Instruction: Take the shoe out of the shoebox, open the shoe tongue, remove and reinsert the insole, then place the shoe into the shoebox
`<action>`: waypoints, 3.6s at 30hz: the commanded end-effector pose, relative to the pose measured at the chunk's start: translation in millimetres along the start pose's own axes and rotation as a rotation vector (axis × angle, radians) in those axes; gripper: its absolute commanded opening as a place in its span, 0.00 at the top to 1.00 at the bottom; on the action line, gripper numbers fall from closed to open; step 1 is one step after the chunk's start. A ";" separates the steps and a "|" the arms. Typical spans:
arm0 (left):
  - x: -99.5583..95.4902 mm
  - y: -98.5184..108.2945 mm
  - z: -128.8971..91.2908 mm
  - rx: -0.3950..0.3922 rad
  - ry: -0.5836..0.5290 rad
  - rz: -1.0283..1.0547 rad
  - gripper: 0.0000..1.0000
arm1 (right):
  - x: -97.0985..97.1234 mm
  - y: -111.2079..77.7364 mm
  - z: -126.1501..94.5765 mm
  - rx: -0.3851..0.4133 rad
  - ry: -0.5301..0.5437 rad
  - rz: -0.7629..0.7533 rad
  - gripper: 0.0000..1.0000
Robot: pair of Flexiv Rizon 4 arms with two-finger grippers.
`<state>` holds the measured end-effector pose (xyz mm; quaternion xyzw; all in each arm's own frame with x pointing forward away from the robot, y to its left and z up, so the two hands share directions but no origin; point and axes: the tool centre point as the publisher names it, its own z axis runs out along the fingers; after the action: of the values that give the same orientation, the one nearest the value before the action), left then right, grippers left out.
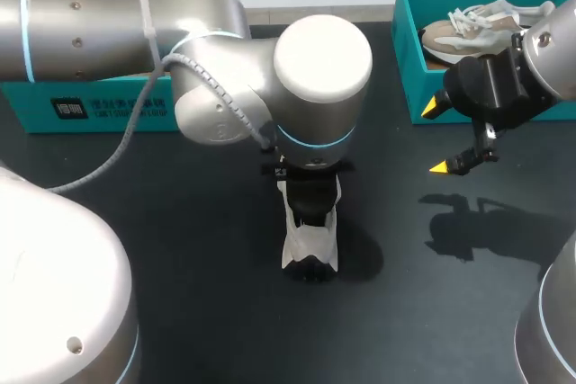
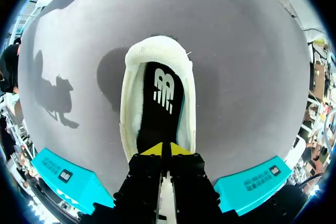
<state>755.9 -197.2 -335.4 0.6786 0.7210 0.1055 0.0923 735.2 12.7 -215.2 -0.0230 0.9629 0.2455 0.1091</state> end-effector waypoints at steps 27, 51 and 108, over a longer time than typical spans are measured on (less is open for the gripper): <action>8.3 0.7 18.7 0.010 0.054 -0.021 0.00 | 0.0 0.4 1.1 0.003 -0.001 0.001 0.00; 12.6 74.2 -25.4 -0.089 0.008 -0.025 0.00 | 0.0 0.4 1.1 0.003 -0.001 0.001 0.00; -0.2 -1.5 -2.9 0.083 -0.003 0.081 0.65 | 0.0 0.4 1.1 0.003 -0.001 0.001 0.00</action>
<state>751.2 -195.7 -321.8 0.7098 0.6971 0.0810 0.0613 735.1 12.6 -215.1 -0.0230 0.9630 0.2455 0.1092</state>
